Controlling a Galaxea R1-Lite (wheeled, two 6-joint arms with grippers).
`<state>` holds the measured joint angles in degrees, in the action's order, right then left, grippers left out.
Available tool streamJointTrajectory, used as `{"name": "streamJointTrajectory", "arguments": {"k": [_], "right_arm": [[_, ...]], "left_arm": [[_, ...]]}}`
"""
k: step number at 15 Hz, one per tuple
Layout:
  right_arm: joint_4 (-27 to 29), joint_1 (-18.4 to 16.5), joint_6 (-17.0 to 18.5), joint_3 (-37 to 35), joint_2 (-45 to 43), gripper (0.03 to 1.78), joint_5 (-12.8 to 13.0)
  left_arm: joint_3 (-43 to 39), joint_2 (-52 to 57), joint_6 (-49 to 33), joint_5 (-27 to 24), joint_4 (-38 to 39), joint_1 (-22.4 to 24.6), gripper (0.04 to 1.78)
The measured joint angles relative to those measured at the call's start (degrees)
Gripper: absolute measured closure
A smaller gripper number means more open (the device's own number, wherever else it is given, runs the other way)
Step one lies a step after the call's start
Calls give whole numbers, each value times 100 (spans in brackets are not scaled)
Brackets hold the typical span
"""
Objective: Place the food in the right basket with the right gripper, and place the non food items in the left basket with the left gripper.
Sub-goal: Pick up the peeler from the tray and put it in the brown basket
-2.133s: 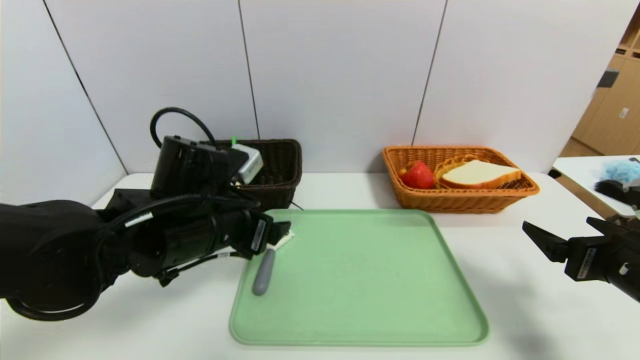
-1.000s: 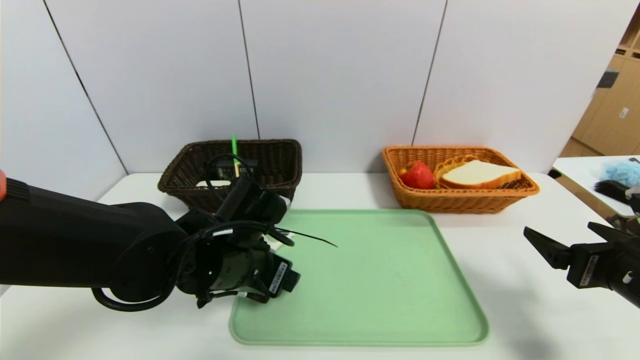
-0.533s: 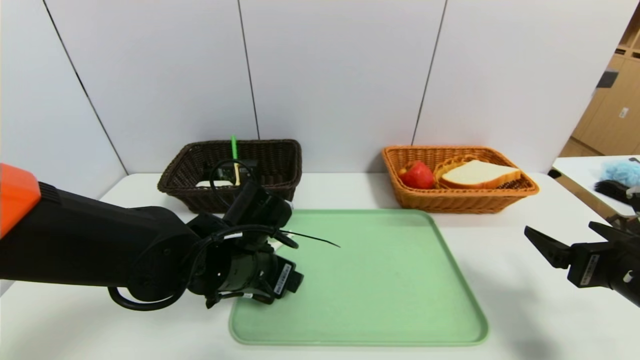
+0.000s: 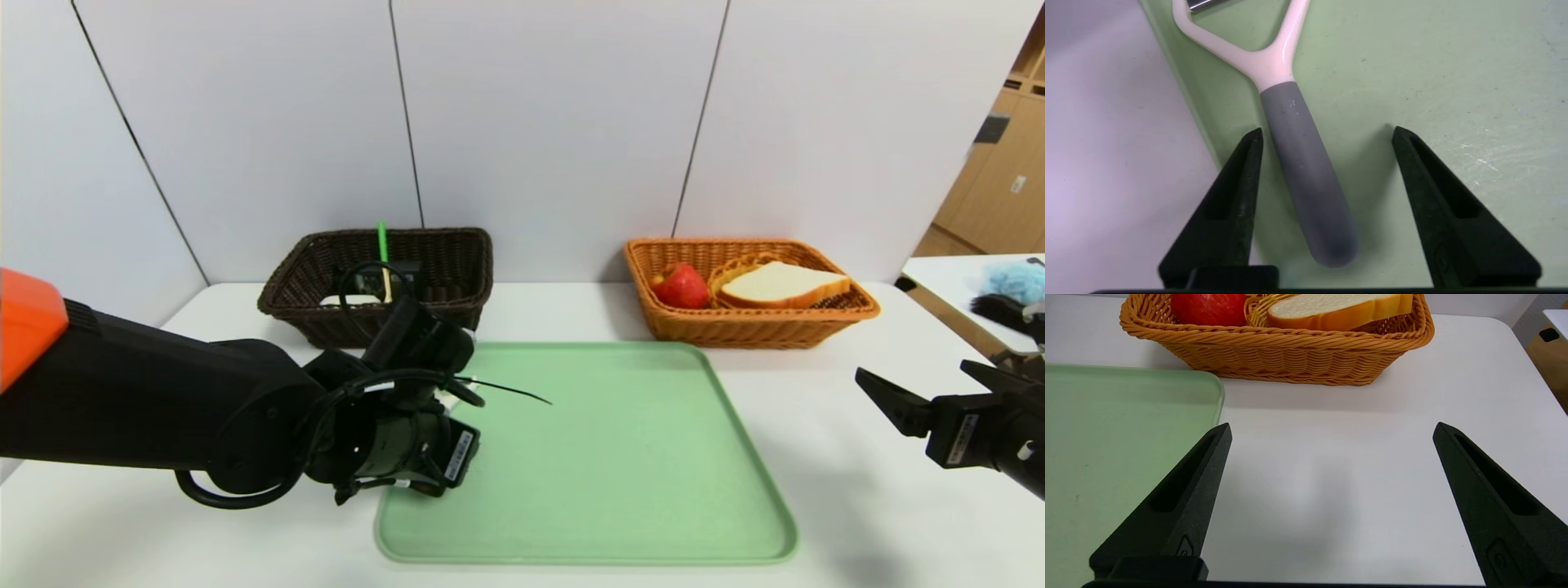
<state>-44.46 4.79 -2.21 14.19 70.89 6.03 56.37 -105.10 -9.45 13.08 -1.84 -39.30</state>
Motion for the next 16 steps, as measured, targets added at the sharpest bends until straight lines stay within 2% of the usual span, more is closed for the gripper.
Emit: {"name": "streamJointTrajectory", "arguments": {"k": [3, 5, 12, 16], "right_arm": [[2, 2, 6, 9, 0, 11, -2], [0, 2, 4, 17, 0, 11, -2], [2, 0, 4, 37, 0, 11, -2], [9, -6, 6, 27, 4, 11, -2]], "left_arm": [[0, 7, 0, -2, -5, 2, 103], [2, 7, -2, -2, -5, 2, 154], [-17, 66, 6, -2, 59, -6, 154], [440, 472, 385, 106, 395, -16, 154]]}}
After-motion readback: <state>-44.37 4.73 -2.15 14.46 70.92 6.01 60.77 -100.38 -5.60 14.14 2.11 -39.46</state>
